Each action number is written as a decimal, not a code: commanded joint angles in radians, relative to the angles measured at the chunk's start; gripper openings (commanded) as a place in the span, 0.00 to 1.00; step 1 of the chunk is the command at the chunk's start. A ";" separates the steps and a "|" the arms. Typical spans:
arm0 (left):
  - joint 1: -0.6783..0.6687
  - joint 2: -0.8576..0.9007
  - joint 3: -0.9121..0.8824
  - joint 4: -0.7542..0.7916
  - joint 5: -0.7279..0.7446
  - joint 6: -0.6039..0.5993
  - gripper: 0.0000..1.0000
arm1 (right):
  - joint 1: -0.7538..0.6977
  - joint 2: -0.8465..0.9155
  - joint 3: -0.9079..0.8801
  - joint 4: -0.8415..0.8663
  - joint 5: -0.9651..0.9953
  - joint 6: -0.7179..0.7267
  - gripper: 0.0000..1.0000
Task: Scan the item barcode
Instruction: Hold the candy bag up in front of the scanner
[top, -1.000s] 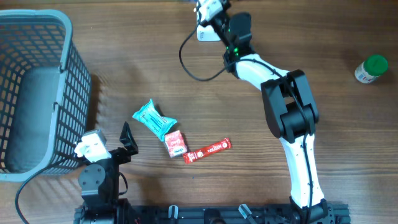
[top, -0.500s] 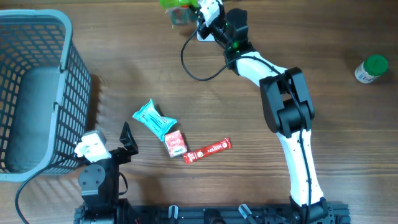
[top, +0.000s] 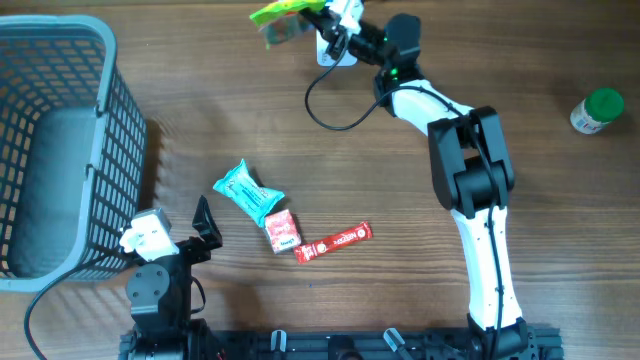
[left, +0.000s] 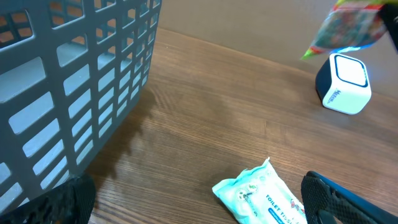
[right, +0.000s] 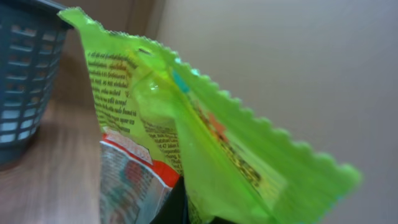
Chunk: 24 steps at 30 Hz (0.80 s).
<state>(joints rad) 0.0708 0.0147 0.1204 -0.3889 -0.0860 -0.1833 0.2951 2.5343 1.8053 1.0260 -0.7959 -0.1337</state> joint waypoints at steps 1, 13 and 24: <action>0.004 -0.005 -0.004 0.004 -0.016 0.019 1.00 | -0.008 0.000 0.014 -0.043 0.126 -0.032 0.04; 0.004 -0.005 -0.004 0.004 -0.016 0.019 1.00 | -0.009 0.004 0.017 -0.039 0.115 -0.180 0.04; 0.004 -0.005 -0.004 0.004 -0.016 0.019 1.00 | -0.018 0.003 0.017 0.623 -0.383 0.933 0.04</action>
<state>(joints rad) 0.0708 0.0147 0.1204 -0.3889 -0.0860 -0.1837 0.2802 2.5359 1.8084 1.5703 -1.0710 0.1352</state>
